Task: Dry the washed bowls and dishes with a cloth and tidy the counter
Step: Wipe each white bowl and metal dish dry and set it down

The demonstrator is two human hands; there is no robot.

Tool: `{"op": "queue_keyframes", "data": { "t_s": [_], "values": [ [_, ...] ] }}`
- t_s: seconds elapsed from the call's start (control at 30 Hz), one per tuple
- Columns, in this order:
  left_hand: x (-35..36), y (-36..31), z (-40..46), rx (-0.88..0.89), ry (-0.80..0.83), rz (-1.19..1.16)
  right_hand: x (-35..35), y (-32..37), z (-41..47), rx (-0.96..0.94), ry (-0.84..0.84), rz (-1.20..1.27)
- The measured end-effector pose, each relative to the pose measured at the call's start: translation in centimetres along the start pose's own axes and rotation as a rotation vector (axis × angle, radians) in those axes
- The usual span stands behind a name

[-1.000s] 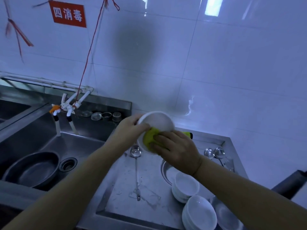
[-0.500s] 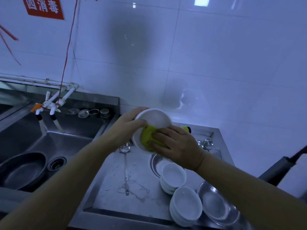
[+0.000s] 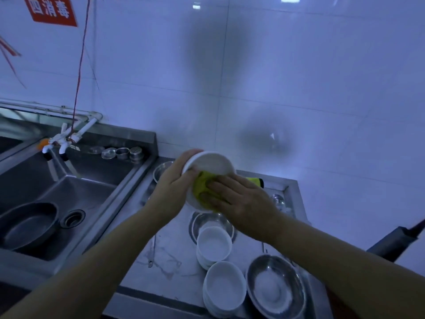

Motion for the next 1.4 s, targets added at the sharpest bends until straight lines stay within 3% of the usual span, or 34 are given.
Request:
{"op": "queue_keyframes", "data": {
  "t_s": [0.13, 0.3, 0.5, 0.67, 0.8, 0.93, 1.1, 1.23, 1.33, 1.4],
  "values": [
    [3.5, -0.2, 0.9, -0.103, 0.037, -0.009, 0.1, -3.0, -2.4, 0.062, 0.1, -0.131],
    [8.4, -1.1, 1.8, -0.098, -0.067, -0.101, 0.0, -5.3, -3.9, 0.251, 0.195, -0.033],
    [12.7, -1.6, 2.6, -0.111, -0.077, -0.049, -1.6, -6.2, -8.9, 0.091, 0.043, 0.146],
    [17.5, -1.5, 2.8, -0.183, 0.075, 0.009, -3.4, -9.8, -14.0, -0.101, 0.039, -0.024],
    [20.2, -2.3, 3.9, -0.214, 0.133, 0.013, -3.4, -11.6, -14.9, 0.101, 0.135, -0.117],
    [21.1, -2.7, 4.5, -0.185, 0.013, 0.042, -3.2, -11.4, -14.9, 0.306, 0.133, 0.085],
    [22.1, -2.7, 4.2, -0.188, 0.038, 0.036, -4.2, -10.9, -17.1, 0.02, 0.023, 0.143],
    [24.2, -2.1, 4.0, -0.346, 0.397, 0.158, -5.9, -12.3, -18.8, -0.263, -0.073, 0.035],
    [25.0, -2.1, 4.0, -0.476, 0.506, 0.204, -6.2, -12.9, -19.4, -0.312, -0.109, 0.042],
    [24.5, -2.1, 4.3, -0.419, 0.502, 0.42, -5.9, -13.8, -19.7, -0.283, -0.062, 0.068]
  ]
}}
Point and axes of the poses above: each hand's wrist, its own z-axis towards the middle knuckle, its own x-axis out of the palm, y = z × x, the point moved 8 cm from there along z, towards the middle knuckle, and after that the axes turned 3 degrees about x, right-handed, at the moved point
